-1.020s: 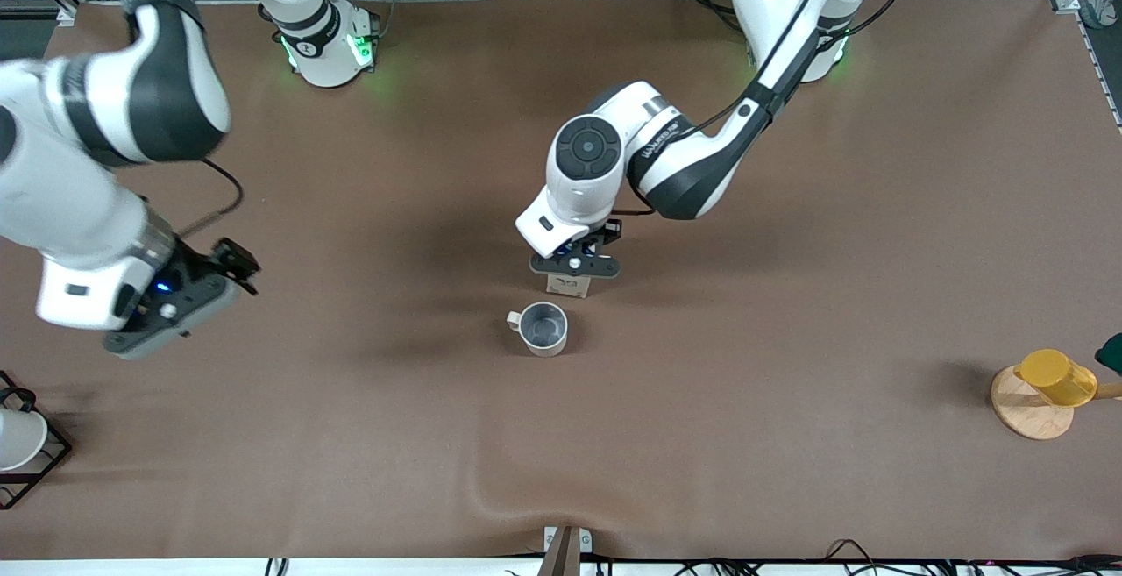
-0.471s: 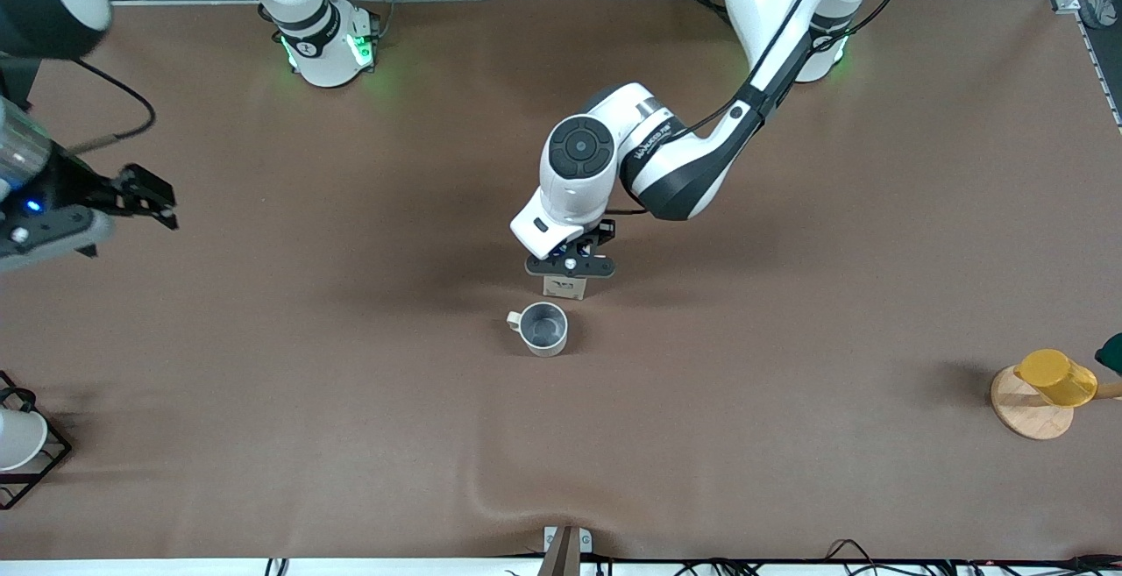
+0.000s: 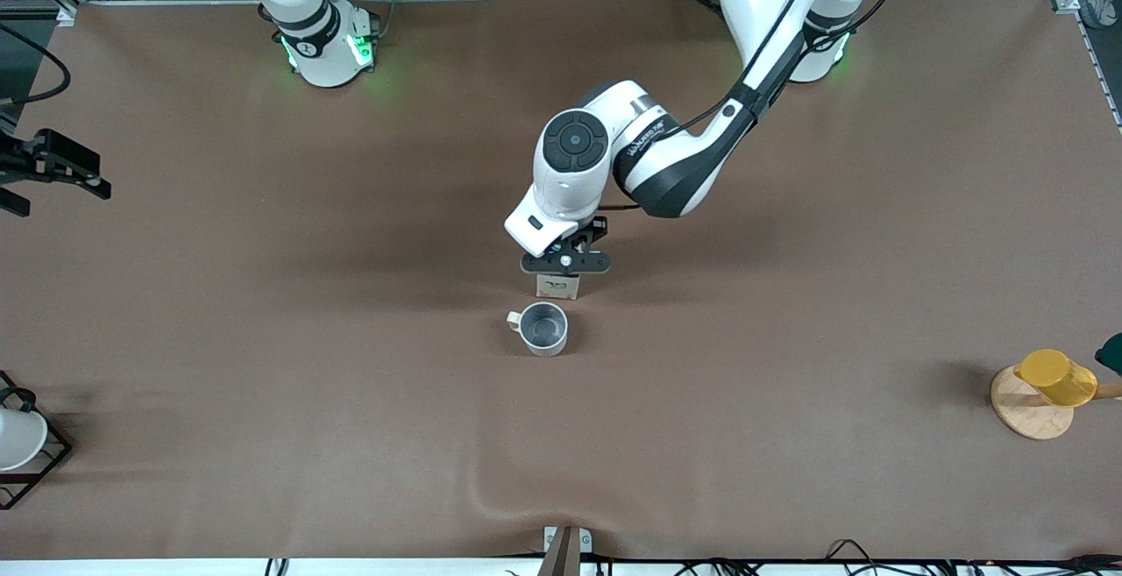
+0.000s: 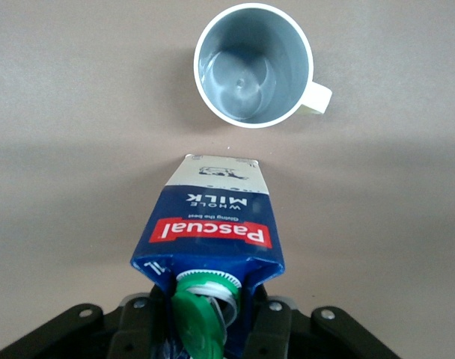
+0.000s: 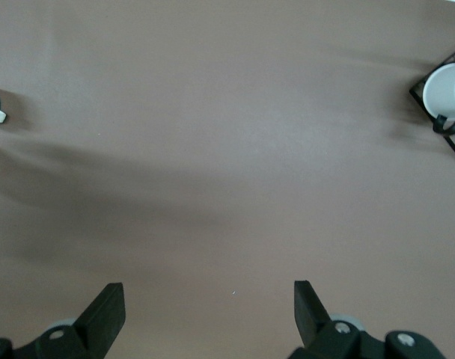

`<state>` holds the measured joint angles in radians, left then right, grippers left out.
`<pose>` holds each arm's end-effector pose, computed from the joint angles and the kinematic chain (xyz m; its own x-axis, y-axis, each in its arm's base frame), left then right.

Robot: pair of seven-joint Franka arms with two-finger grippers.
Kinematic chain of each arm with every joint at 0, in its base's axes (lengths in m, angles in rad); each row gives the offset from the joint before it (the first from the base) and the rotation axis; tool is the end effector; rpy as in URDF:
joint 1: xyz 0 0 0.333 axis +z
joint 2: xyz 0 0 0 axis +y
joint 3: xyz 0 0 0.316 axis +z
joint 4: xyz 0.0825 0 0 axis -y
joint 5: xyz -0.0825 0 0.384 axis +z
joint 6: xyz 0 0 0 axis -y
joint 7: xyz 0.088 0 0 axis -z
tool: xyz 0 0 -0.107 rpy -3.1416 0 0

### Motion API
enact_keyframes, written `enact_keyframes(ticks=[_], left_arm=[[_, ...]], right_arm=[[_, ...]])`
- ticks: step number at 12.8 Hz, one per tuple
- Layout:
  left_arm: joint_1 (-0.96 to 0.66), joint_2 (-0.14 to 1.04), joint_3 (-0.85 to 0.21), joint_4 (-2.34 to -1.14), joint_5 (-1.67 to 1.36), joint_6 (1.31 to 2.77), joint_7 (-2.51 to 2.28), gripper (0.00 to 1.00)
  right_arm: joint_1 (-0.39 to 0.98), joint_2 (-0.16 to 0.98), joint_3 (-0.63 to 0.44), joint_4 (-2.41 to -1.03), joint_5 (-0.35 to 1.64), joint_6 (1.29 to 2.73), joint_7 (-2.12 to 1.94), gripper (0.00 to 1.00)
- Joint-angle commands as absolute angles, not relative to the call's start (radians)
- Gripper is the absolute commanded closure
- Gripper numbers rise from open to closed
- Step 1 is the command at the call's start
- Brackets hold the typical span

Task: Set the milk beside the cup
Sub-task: 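Lower the milk carton beside the mug and open the left gripper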

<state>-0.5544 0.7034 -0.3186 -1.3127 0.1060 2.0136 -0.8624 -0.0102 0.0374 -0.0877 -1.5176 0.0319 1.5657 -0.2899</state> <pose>0.5189 -0.5239 0.3400 0.9979 0.0169 -0.0620 0.0225 -0.9955 0.0919 0.5637 -0.0509 0.6283 0.9814 0.1910 0.0186 0.1914 -0.9812 -0.0243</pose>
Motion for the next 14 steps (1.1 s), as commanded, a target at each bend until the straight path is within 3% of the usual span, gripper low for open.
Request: enact_keyframes(ticks=[1, 2, 3, 6, 14], left_arm=[[-0.572, 0.747, -0.31, -1.287, 0.121, 2.063, -0.887, 0.66], [-0.572, 0.749, -0.31, -1.287, 0.121, 2.068, -0.887, 0.37], [-0.572, 0.747, -0.308, -1.287, 0.123, 2.072, -0.887, 0.0], [-0.54, 0.706, -0.31, -1.285, 0.129, 2.014, -0.887, 0.0], [-0.357, 0.488, -0.318, -1.287, 0.108, 1.861, -0.827, 0.0]], right_arm=[[-0.018, -0.008, -0.064, -1.555, 0.049, 1.551, -0.183, 0.0], [-0.024, -0.006, -0.064, -1.555, 0.049, 1.551, -0.178, 0.0], [-0.031, -0.005, -0.066, -1.557, 0.049, 1.548, -0.176, 0.0], [-0.037, -0.008, -0.068, -1.549, 0.066, 1.485, -0.073, 0.0], [-0.031, -0.005, -0.063, -1.528, 0.06, 1.491, -0.041, 0.0]])
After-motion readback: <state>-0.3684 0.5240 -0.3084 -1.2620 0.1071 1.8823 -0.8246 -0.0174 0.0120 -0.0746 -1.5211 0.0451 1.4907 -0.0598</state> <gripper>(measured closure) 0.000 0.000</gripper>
